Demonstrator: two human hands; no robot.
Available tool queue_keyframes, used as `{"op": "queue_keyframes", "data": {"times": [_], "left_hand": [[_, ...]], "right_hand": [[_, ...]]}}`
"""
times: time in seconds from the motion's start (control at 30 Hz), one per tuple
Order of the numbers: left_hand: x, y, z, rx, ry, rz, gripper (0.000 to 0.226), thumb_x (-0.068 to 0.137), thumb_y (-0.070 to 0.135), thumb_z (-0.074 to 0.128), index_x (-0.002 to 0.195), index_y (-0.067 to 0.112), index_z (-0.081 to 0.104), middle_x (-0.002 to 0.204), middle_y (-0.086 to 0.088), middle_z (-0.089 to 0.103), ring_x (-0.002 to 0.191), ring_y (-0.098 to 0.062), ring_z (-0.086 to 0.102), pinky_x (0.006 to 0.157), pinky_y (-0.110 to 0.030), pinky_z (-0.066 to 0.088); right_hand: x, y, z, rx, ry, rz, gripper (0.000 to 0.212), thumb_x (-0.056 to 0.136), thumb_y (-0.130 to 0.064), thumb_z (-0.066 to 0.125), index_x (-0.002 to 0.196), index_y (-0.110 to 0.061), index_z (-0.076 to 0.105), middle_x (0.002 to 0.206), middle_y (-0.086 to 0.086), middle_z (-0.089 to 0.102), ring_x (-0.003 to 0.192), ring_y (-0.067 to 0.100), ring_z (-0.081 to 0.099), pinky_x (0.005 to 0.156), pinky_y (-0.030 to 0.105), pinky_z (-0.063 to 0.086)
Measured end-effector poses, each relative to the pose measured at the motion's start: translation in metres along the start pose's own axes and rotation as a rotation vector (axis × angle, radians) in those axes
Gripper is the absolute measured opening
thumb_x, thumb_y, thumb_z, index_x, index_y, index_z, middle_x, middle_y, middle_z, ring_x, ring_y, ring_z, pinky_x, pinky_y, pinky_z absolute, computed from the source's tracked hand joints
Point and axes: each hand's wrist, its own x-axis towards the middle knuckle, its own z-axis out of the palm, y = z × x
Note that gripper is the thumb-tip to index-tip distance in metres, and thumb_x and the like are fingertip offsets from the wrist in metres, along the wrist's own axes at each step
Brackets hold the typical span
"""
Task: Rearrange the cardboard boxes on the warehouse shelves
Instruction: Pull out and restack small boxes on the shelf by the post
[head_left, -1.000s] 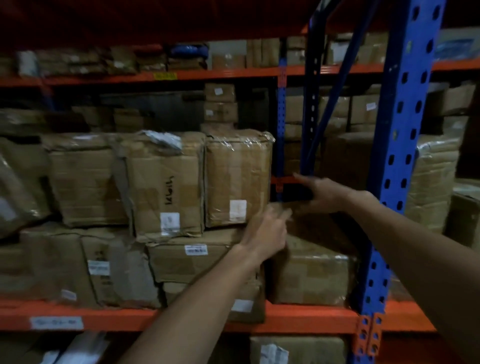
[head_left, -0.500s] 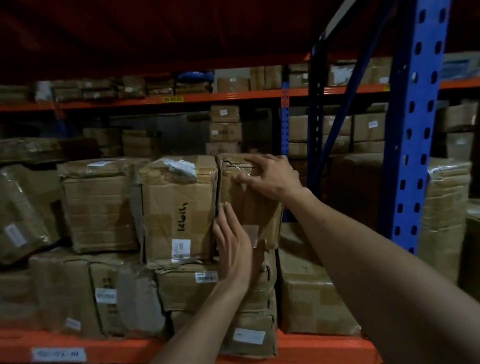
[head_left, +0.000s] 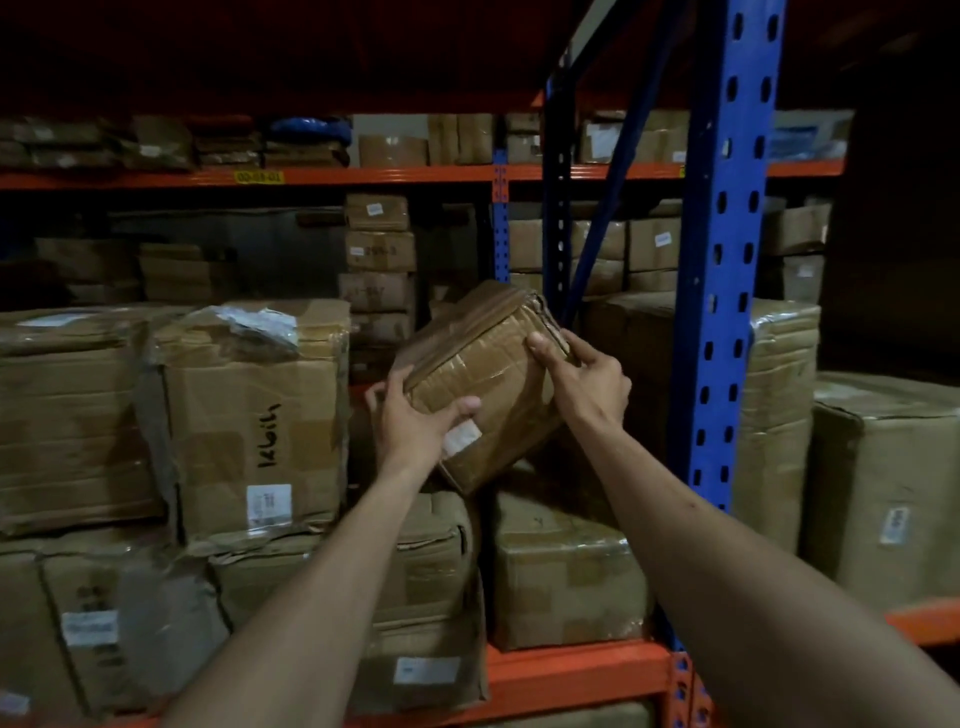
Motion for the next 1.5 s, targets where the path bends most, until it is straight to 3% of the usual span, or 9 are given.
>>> {"op": "queue_keyframes", "data": {"times": [0.27,0.4,0.53,0.9,1.03,1.13,1.23,1.37,1.5], "left_hand": [[-0.051,-0.008,0.051,0.166,-0.203,0.180,0.076,0.066,0.036,0.089,0.132,0.017,0.055,0.144,-0.001,0.033,0.124,-0.019,0.045,0.096,-0.020,0.039],[-0.053,-0.004,0.067,0.241,-0.271,0.272,0.075,0.073,0.030,0.085,0.139,0.018,0.049,0.156,-0.004,0.020,0.137,-0.025,0.034,0.109,-0.035,0.034],[-0.046,-0.009,0.073,0.322,-0.241,0.288,0.083,0.073,0.035,0.084,0.143,0.020,0.043,0.156,-0.007,0.018,0.134,-0.031,0.038,0.107,-0.041,0.039],[-0.039,-0.015,0.033,0.552,-0.312,0.397,0.091,0.088,0.017,0.069,0.156,0.028,0.010,0.163,-0.007,-0.012,0.149,-0.035,0.010,0.118,-0.053,0.022],[-0.047,-0.036,-0.037,0.547,0.344,0.574,0.107,0.077,0.040,0.078,0.154,0.013,0.009,0.160,-0.020,0.009,0.148,-0.037,0.010,0.117,-0.054,0.019],[-0.054,-0.058,-0.090,0.531,0.646,0.334,0.120,0.071,0.044,0.084,0.153,0.008,0.004,0.157,-0.028,0.008,0.144,-0.047,0.011,0.115,-0.060,0.016],[-0.063,-0.079,-0.125,0.490,0.562,-0.034,0.150,0.053,0.068,0.083,0.153,0.012,-0.013,0.158,-0.028,-0.005,0.144,-0.045,0.006,0.114,-0.056,0.013],[-0.061,-0.086,-0.130,0.375,0.275,-0.224,0.172,0.035,0.079,0.080,0.142,0.015,-0.040,0.158,-0.022,-0.021,0.147,-0.036,-0.013,0.117,-0.052,-0.002],[-0.048,-0.083,-0.107,0.574,0.364,-0.310,0.180,0.020,0.092,0.065,0.148,0.002,-0.026,0.153,-0.035,0.012,0.141,-0.049,0.021,0.112,-0.058,0.022]], "right_hand": [[-0.053,0.034,-0.034,-0.547,0.107,0.279,0.077,0.096,-0.033,0.057,0.154,-0.002,0.018,0.158,0.021,0.025,0.142,0.042,0.024,0.111,0.064,0.025],[-0.060,0.046,-0.057,-0.930,0.006,-0.126,0.112,0.086,-0.012,0.074,0.159,-0.017,-0.010,0.163,0.024,-0.012,0.150,0.043,0.001,0.119,0.054,0.020],[-0.033,0.052,-0.065,-1.139,-0.254,-0.361,0.090,0.090,-0.012,0.068,0.160,-0.027,0.015,0.165,0.008,0.017,0.153,0.032,0.005,0.122,0.051,0.008],[-0.013,-0.033,-0.014,-1.466,-0.518,-0.211,0.071,0.085,-0.033,0.077,0.145,-0.017,0.042,0.142,0.016,0.045,0.129,0.036,0.045,0.106,0.051,0.041],[-0.026,-0.114,0.050,-1.149,-0.599,-0.699,0.101,0.082,-0.039,0.079,0.159,-0.028,0.013,0.159,0.021,0.018,0.144,0.042,0.024,0.113,0.053,0.032],[-0.054,-0.148,0.107,-1.176,-0.626,-1.299,0.120,0.080,-0.039,0.079,0.158,-0.035,-0.013,0.165,0.017,-0.017,0.150,0.038,-0.014,0.120,0.055,0.000],[-0.088,-0.146,0.166,-1.564,-0.481,-1.822,0.132,0.079,-0.039,0.078,0.148,-0.034,-0.033,0.161,0.017,-0.029,0.148,0.038,-0.023,0.119,0.060,-0.007],[-0.102,-0.144,0.208,-1.920,-0.468,-1.894,0.111,0.090,-0.045,0.064,0.153,-0.036,-0.027,0.161,0.015,-0.031,0.148,0.036,-0.026,0.117,0.063,-0.009],[-0.098,-0.153,0.214,-2.065,-0.453,-1.930,0.124,0.081,-0.052,0.072,0.152,-0.035,-0.029,0.160,0.015,-0.033,0.146,0.037,-0.030,0.113,0.066,-0.016]]}}
